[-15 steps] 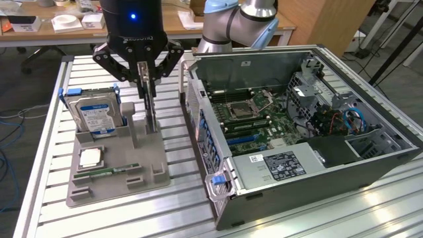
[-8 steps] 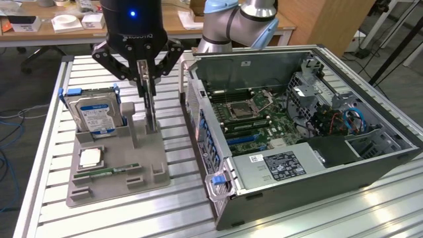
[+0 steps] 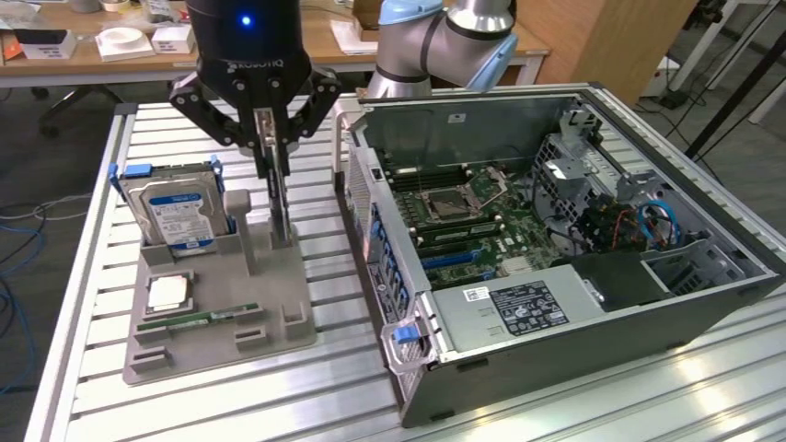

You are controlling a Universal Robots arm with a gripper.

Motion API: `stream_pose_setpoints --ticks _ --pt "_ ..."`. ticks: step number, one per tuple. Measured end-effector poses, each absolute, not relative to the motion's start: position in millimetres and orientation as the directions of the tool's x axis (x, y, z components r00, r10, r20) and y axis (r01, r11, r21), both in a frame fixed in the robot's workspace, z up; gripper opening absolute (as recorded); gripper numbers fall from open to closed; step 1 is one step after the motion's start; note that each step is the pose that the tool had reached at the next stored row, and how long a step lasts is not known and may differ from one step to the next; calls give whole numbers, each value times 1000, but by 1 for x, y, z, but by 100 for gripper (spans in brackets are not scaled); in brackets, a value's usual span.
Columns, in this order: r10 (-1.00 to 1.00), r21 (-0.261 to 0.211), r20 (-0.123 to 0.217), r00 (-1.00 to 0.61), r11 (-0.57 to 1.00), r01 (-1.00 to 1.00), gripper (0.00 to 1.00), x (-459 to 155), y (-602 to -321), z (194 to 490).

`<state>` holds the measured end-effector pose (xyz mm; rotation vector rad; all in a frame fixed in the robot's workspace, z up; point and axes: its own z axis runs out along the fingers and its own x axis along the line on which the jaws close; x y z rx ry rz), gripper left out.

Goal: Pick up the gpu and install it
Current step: 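Pick up the gpu and move the gpu toward the slot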

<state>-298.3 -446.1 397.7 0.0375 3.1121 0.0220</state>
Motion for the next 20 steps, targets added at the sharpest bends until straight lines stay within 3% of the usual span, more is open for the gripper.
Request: stream_pose_setpoints --ticks 20 --pt "24 13 -29 -999 1000 24 25 -298 -446 411"
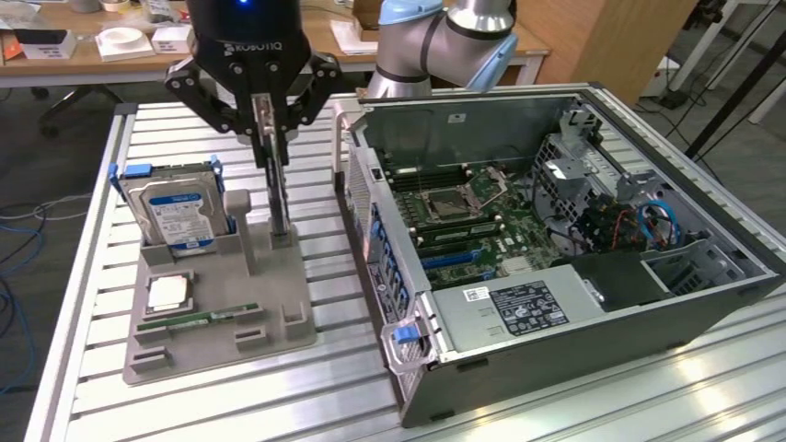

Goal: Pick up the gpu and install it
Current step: 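Pick up the gpu and move the gpu toward the slot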

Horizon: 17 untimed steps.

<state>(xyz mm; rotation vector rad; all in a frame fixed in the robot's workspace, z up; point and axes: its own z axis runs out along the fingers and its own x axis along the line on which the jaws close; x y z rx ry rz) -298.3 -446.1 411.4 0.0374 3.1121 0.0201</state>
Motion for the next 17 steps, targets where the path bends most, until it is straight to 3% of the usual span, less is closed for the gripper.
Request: stream_pose_setpoints --ticks 17 --pt "24 13 -29 -999 1000 24 25 -298 -446 427"
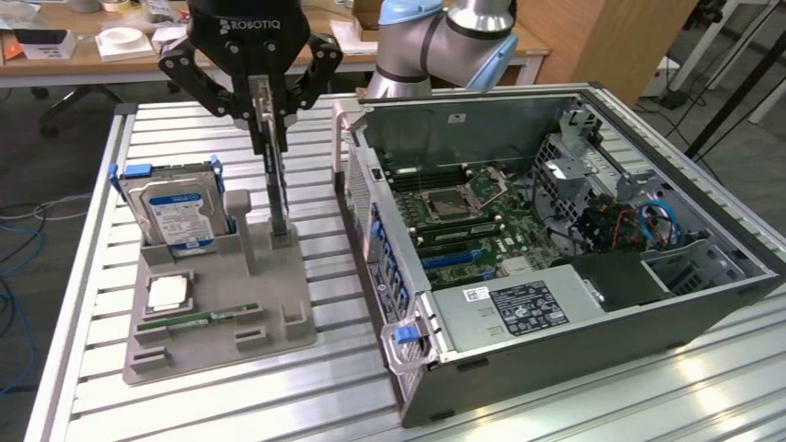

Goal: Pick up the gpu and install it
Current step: 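Pick up the gpu and move the gpu toward the slot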

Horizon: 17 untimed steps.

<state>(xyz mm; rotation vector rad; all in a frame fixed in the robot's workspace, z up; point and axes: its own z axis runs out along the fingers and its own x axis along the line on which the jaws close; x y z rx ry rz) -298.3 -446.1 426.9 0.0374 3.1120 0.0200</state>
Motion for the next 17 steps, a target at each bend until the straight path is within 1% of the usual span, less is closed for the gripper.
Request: stream_pose_setpoints --ticks 17 --pt "24 11 -29 -999 1000 24 25 -298 -446 435"
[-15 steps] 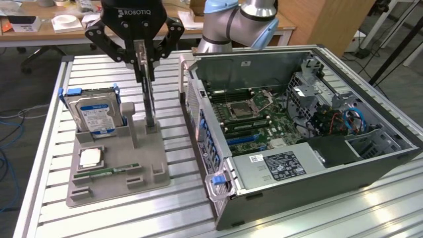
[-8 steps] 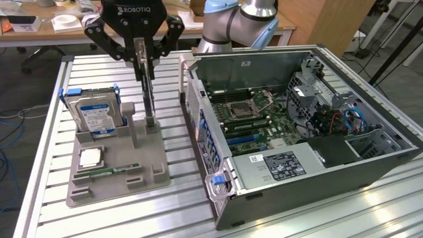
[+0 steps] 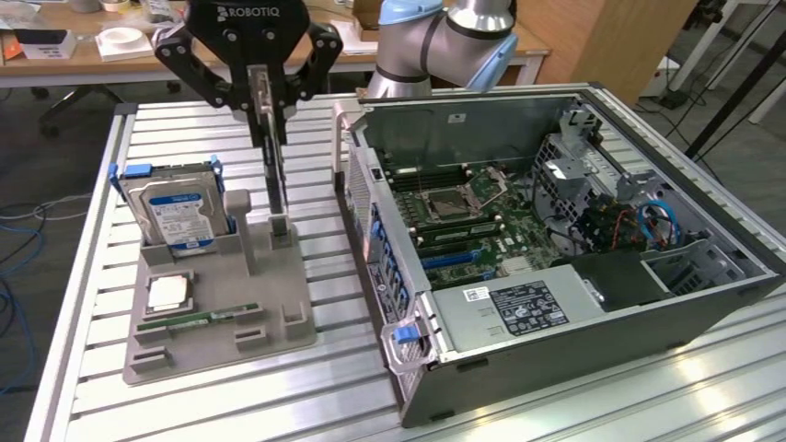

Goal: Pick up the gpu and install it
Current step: 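Pick up the gpu and move the gpu toward the slot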

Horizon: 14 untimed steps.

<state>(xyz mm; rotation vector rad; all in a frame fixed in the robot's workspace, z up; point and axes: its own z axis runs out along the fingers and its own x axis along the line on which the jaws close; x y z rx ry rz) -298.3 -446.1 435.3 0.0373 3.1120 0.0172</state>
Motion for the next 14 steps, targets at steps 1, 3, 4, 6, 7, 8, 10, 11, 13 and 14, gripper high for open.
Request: stream_pose_setpoints --ticks 1,3,4,6,7,8,10,11,13,14 --pt "24 11 -29 -999 1000 24 25 -298 -446 436" --pt "24 11 -29 -999 1000 24 25 -298 -446 437" --pt "24 11 -29 -999 1000 24 25 -298 -446 437" --pt "24 11 -29 -999 1000 24 25 -298 -446 438" --pt "24 11 -29 -999 1000 24 25 -298 -446 439" --pt "24 11 -29 -999 1000 24 25 -298 -446 439" --pt "24 11 -29 -999 1000 24 25 -298 -446 440" --pt "24 11 -29 -999 1000 24 25 -298 -446 441" --pt "24 11 -29 -999 1000 24 25 -298 -446 442" --pt "24 11 -29 -999 1000 24 25 -298 -446 442"
